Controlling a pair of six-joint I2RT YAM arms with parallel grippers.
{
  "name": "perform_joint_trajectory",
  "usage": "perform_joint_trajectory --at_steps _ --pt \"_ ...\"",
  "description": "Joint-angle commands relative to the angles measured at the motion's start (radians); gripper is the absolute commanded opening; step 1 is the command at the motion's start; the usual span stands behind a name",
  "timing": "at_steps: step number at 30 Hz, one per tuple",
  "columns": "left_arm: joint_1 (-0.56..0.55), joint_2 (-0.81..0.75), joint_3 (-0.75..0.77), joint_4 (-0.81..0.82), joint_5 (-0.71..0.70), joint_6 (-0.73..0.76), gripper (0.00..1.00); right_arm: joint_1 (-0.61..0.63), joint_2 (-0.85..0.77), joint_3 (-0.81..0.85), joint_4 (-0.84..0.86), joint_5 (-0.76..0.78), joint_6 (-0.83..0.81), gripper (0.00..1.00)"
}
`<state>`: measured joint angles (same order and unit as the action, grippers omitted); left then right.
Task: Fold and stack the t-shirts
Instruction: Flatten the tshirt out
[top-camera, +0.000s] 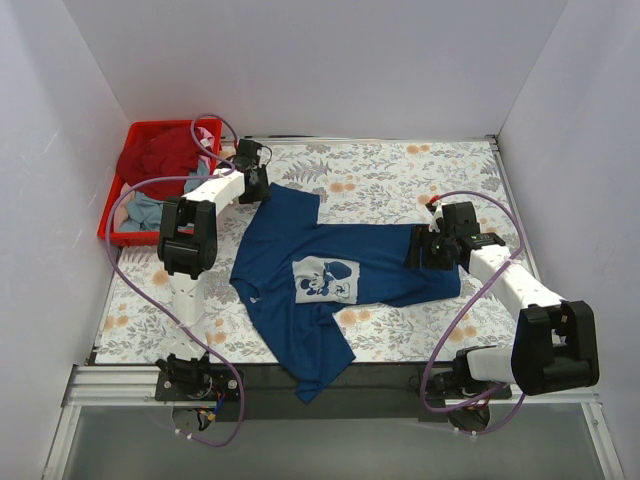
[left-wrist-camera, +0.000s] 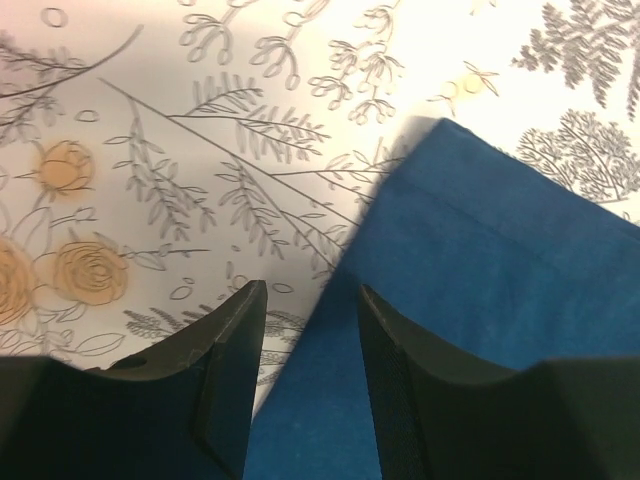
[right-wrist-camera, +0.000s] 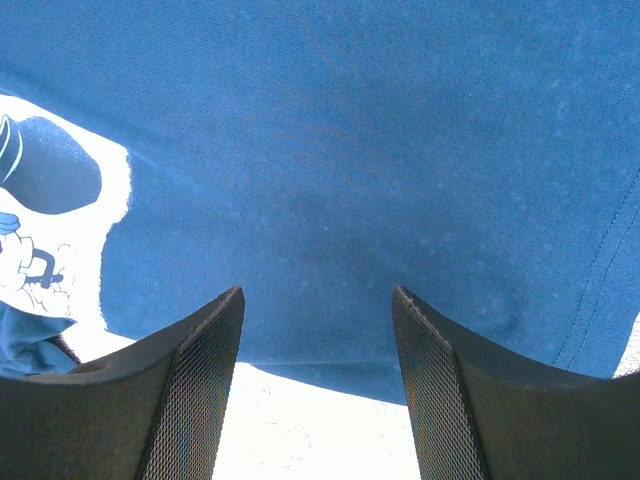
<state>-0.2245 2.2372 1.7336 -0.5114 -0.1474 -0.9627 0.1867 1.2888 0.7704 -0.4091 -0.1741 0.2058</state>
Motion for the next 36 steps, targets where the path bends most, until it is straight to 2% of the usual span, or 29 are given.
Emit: perform_joint_trajectory --at_steps 1,16,18,22,28,33,35,36 --pt "-0.004 -0.004 0.021 0.019 0.058 0.035 0.41 0.008 -0.025 -0.005 0.03 0.001 -0.011 0.68" --pt "-0.018 0.007 -0.091 0.048 0.092 0.036 0.41 0.008 -0.016 -0.025 0.064 -0.004 0.003 0.68" --pt "-0.029 0.004 -0.114 0.047 0.063 0.042 0.37 0.008 -0.011 -0.023 0.07 -0.004 0.006 0.68" --pt "-0.062 -0.001 -0.167 0.042 0.006 0.056 0.35 0.008 0.004 -0.017 0.082 -0.004 0.012 0.68" --pt "-0.062 0.018 -0.18 0.019 -0.001 0.055 0.29 0.011 0.02 -0.006 0.095 0.005 0.017 0.68" --pt "-0.064 0.022 -0.183 0.013 0.028 0.055 0.11 0.011 0.053 0.029 0.107 0.045 0.007 0.68" --pt "-0.062 0.022 -0.18 0.007 0.035 0.058 0.01 0.011 0.081 0.058 0.115 0.087 0.01 0.68" --pt "-0.062 0.019 -0.183 0.007 0.035 0.056 0.0 0.011 0.093 0.067 0.13 0.094 0.021 0.68"
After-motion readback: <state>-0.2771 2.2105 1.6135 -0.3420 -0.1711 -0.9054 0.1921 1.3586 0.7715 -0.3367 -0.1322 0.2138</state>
